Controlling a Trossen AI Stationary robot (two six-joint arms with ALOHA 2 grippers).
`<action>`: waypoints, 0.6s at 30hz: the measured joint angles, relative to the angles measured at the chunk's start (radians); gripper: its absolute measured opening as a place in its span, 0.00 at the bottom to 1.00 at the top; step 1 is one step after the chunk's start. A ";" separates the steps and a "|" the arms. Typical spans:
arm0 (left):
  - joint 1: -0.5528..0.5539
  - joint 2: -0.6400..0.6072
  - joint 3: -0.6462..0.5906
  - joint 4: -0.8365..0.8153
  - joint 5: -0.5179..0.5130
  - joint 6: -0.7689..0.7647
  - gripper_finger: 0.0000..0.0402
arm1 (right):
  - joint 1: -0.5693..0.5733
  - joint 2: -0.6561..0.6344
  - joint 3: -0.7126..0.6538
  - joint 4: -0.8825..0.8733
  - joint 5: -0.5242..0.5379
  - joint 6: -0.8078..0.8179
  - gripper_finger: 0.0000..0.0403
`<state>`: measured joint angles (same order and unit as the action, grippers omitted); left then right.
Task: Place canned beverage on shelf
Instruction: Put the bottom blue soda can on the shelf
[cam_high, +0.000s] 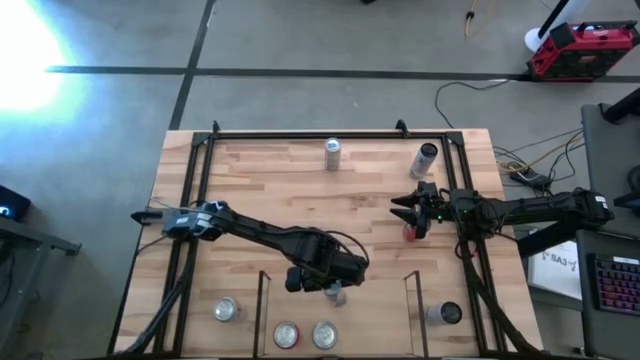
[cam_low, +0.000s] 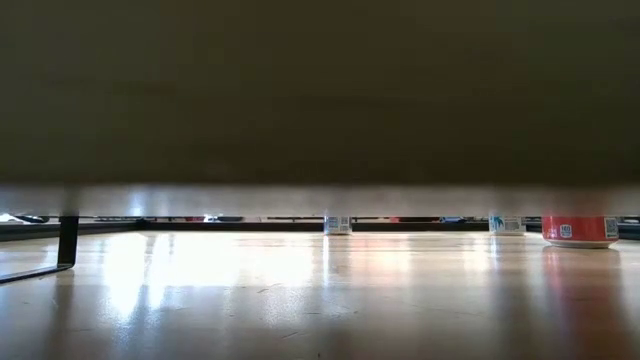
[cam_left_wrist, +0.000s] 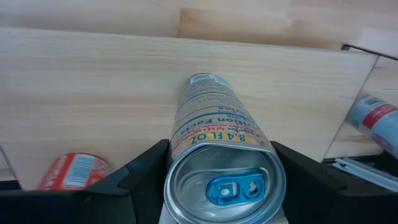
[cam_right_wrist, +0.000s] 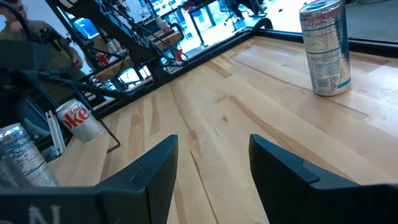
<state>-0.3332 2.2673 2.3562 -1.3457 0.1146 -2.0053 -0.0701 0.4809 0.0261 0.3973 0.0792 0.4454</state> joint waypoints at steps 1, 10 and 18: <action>0.000 0.000 0.000 -0.008 0.000 0.007 0.58 | 0.000 0.000 0.000 0.000 0.000 0.000 0.45; 0.001 -0.005 0.001 -0.042 0.000 0.032 0.58 | 0.000 0.000 0.000 0.000 0.000 0.000 0.45; 0.001 -0.005 0.000 -0.035 0.000 0.030 0.64 | 0.000 0.000 0.000 0.000 0.000 0.000 0.45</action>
<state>-0.3321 2.2620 2.3566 -1.3804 0.1150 -1.9749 -0.0703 0.4812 0.0262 0.3973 0.0788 0.4454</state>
